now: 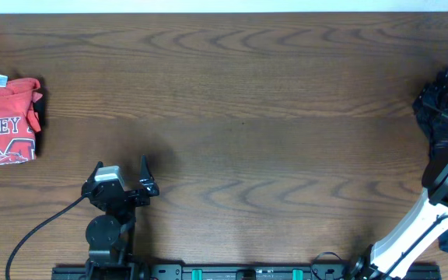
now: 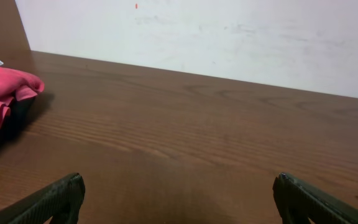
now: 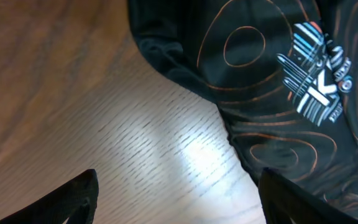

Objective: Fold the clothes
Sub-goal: 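Reach the right gripper to the dark clothing pile at the right edge, then grasp the black jersey with the right gripper and lift it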

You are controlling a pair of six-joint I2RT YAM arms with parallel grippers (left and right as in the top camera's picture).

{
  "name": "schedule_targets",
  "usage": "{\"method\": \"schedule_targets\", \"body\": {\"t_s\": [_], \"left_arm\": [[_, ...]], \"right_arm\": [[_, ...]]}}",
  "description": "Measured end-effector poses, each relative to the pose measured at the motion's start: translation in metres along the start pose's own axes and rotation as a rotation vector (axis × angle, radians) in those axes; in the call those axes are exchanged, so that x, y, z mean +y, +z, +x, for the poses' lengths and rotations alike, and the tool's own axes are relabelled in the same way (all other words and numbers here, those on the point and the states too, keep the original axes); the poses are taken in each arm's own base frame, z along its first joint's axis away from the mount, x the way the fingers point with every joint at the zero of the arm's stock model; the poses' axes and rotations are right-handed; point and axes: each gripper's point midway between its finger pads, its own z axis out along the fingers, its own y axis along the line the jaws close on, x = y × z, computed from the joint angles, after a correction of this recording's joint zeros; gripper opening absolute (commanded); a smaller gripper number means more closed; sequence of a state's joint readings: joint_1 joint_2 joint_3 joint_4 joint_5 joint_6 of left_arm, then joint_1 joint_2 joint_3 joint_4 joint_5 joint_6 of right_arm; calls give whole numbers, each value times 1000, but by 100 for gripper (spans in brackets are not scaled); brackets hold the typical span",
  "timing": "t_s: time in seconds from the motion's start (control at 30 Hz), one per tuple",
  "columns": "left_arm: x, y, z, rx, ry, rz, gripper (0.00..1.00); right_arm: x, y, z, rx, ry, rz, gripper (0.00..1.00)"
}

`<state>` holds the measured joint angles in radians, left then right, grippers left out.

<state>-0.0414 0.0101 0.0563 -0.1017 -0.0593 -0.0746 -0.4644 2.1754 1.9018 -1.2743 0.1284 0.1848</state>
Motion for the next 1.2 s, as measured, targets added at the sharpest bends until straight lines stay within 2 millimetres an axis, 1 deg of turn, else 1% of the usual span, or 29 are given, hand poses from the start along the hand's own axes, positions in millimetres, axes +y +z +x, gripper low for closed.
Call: {"method": "schedule_targets", "body": {"t_s": [0.1,0.13,0.2,0.23,0.27,0.3,0.4,0.47,0.5,0.57,0.6,0.63,0.73,0.8,0.87,0.9,0.93,0.97,1.0,1.03,1.07,1.2], "left_arm": [[0,0,0,1,0,0,98],[0,0,0,0,0,0,98],[0,0,0,0,0,0,98],[0,0,0,1,0,0,98],[0,0,0,0,0,0,98],[0,0,0,0,0,0,98],[0,0,0,0,0,0,98],[0,0,0,0,0,0,98],[0,0,0,0,0,0,98],[0,0,0,1,0,0,98],[0,0,0,0,0,0,98],[0,0,0,0,0,0,98],[0,0,0,0,0,0,98],[0,0,0,0,0,0,98],[0,0,0,1,0,0,98],[0,0,0,0,0,0,98],[0,0,0,1,0,0,98],[0,0,0,0,0,0,98],[0,0,0,0,0,0,98],[0,0,0,0,0,0,98],[0,0,0,0,0,0,98],[0,0,0,0,0,0,98]], "right_arm": [[-8,11,-3,14,13,5,72],[-13,16,-4,20,21,8,70],[-23,22,-6,27,39,10,61],[-28,24,-7,28,53,10,60],[-32,25,-8,28,65,10,60],[-38,26,-8,28,79,10,63],[-50,27,-11,23,113,4,75],[-54,28,-12,21,122,-1,76],[-55,29,-13,19,124,-6,76],[-53,31,-14,20,125,-22,74],[-51,32,-14,23,124,-30,71],[-49,36,-13,31,121,-39,69],[-42,51,-11,70,108,-56,66],[-39,65,-7,104,97,-58,61],[-37,74,-5,124,89,-56,55],[-37,77,-4,128,86,-52,47],[-37,77,-4,129,80,-49,36],[-36,77,-5,127,81,-45,21],[-37,77,-6,124,77,-43,11],[-37,77,-6,122,78,-40,7],[-36,77,-6,122,79,-47,5],[-33,77,-6,122,75,-49,1]]}}
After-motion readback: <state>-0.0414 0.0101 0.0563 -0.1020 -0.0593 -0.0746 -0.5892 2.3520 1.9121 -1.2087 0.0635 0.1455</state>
